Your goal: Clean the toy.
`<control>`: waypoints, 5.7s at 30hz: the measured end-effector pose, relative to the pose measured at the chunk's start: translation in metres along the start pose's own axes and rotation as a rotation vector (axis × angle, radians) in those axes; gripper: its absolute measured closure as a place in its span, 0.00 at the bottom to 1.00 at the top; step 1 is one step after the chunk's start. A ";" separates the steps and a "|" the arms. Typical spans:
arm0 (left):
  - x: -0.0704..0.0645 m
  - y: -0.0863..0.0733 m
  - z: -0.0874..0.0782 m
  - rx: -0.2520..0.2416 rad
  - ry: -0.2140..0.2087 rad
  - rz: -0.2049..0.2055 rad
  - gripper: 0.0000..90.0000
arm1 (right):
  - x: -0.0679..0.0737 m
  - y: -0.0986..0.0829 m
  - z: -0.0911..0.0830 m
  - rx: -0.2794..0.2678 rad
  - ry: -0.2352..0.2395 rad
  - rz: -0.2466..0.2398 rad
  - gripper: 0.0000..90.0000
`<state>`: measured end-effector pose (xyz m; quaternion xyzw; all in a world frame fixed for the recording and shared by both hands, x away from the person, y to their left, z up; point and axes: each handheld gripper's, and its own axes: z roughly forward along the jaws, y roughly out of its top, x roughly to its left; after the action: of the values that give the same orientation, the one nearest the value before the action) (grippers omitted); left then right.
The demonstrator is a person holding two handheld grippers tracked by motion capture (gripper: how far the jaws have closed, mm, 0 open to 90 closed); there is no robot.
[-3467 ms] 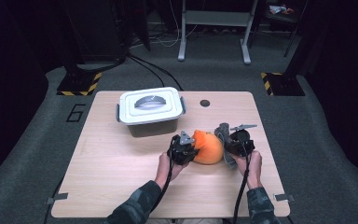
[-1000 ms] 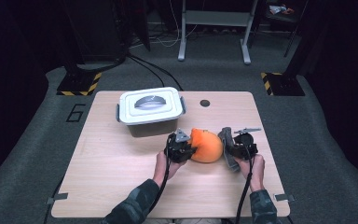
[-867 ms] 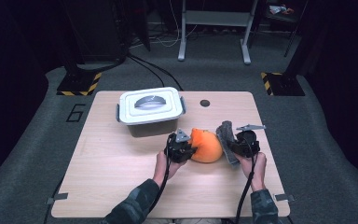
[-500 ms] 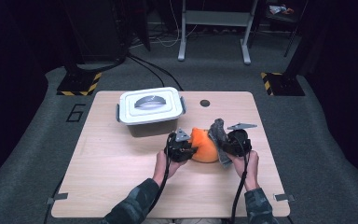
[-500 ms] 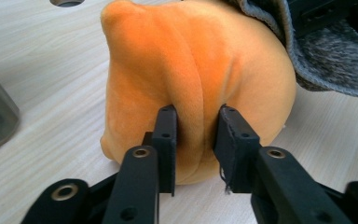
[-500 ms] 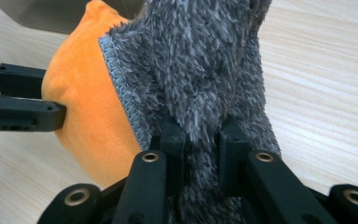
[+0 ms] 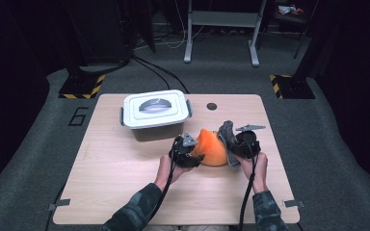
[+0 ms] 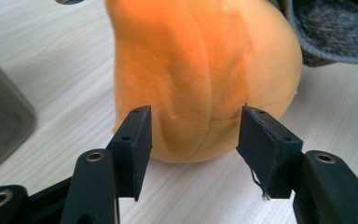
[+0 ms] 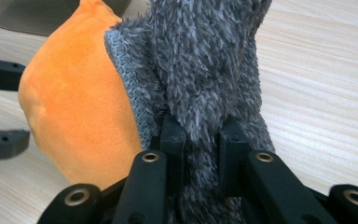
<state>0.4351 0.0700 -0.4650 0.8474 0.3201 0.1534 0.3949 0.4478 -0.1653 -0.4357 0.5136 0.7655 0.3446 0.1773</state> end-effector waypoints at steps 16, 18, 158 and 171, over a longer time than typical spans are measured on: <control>-0.004 -0.008 0.005 0.004 0.047 -0.008 0.87 | 0.000 0.000 -0.003 -0.028 0.007 -0.008 0.84; -0.004 -0.008 0.004 -0.001 0.042 -0.020 0.89 | 0.000 0.000 -0.005 -0.028 0.006 -0.012 0.84; -0.001 -0.008 -0.002 -0.016 -0.018 -0.102 0.89 | -0.025 -0.025 0.041 0.175 -0.037 0.070 0.84; 0.002 -0.009 -0.002 -0.021 -0.022 -0.117 0.87 | -0.005 0.003 -0.012 -0.014 0.026 0.008 0.84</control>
<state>0.4315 0.0766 -0.4709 0.8247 0.3631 0.1243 0.4154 0.4446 -0.1729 -0.4255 0.5110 0.7633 0.3572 0.1693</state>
